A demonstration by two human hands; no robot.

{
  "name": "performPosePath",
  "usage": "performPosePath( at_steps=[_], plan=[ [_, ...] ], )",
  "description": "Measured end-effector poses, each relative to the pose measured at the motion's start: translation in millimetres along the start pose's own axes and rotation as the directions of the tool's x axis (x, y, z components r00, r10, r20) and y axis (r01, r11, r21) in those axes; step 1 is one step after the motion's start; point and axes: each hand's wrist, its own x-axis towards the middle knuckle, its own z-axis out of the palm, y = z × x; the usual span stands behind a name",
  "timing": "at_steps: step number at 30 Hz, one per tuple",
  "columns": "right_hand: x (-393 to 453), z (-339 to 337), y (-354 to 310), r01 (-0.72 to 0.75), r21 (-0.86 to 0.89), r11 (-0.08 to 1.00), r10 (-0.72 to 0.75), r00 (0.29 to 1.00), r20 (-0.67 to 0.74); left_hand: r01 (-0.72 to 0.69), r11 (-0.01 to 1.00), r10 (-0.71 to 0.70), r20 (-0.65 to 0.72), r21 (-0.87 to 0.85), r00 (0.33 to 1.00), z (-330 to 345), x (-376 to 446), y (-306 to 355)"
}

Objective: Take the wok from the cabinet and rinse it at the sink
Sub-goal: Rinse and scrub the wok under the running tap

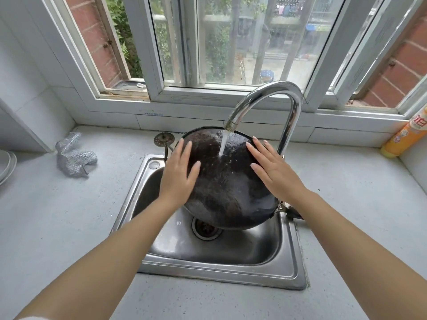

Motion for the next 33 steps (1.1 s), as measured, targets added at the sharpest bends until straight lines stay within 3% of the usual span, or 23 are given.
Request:
performPosePath(
  at_steps=[5, 11, 15, 21, 25, 28, 33],
  plan=[
    [1, 2, 0, 0.000, 0.013, 1.000, 0.000, 1.000, -0.009, -0.294, 0.945, 0.285, 0.077, 0.145, 0.955, 19, -16, 10],
    [0, 5, 1, 0.001, 0.026, 1.000, -0.001, 1.000, -0.025, -0.228, 0.958, 0.220, 0.064, 0.175, 0.973, 24, -12, 19],
    [1, 7, 4, 0.020, 0.020, 1.000, -0.019, 0.999, -0.036, -0.036, 0.989, 0.031, 0.040, 0.147, 0.999, 19, -11, 15],
    [1, 8, 5, 0.020, 0.017, 1.000, -0.019, 0.999, -0.050, -0.241, 0.950, 0.232, 0.067, 0.200, 0.970, 20, -7, 32],
    [1, 8, 5, 0.010, 0.014, 1.000, -0.010, 0.999, -0.046, -0.005, 0.996, 0.003, 0.025, 0.089, 1.000, 16, 5, 21],
    [1, 9, 5, 0.010, 0.013, 1.000, -0.009, 0.999, -0.046, 0.242, 0.965, -0.237, 0.059, -0.099, 0.970, 12, 14, 7],
    [2, 10, 5, 0.011, 0.018, 1.000, -0.010, 0.999, -0.053, 0.386, 0.877, -0.389, 0.048, -0.285, 0.920, 19, 2, -11]
  ],
)
